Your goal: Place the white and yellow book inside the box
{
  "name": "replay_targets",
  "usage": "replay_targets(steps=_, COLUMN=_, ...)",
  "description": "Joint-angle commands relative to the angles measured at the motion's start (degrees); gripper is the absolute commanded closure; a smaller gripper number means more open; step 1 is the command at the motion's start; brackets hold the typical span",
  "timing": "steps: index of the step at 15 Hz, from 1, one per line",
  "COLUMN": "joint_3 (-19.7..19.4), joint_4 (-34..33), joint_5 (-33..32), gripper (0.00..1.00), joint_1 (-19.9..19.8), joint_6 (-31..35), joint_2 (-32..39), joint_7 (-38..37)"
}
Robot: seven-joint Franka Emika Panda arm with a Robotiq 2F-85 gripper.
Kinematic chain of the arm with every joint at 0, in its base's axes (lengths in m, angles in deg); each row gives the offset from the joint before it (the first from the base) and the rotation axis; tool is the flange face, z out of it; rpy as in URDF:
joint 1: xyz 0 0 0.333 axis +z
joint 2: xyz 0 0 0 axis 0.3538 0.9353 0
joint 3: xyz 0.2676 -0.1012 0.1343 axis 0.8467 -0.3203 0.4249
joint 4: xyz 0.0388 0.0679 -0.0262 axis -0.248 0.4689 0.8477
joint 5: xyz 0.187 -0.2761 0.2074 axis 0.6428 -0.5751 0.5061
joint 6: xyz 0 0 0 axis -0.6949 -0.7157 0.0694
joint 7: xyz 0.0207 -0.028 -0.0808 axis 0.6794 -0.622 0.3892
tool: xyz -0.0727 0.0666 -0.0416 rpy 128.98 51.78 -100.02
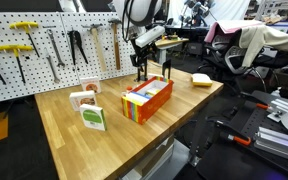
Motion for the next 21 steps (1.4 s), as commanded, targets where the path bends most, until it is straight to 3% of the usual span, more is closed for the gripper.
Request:
replay_targets(steps=1, joint_3=-1.6, joint_4=-0.6, joint_5=0.8, gripper=0.00, joint_1=0.9, joint_6=2.2, joint_2=1.0, joint_7=1.9)
replay_targets(steps=13, joint_3=-3.6, joint_4=-8.1, joint_5=3.7, gripper=0.00, joint_1=0.1, joint_6=3.0, joint_2=9.4, joint_7=10.7)
replay_targets(steps=21, joint_3=-3.4, joint_4=-8.4, joint_5=5.3, gripper=0.00, joint_1=0.0, joint_6=2.4, joint_2=10.4, joint_7=15.2)
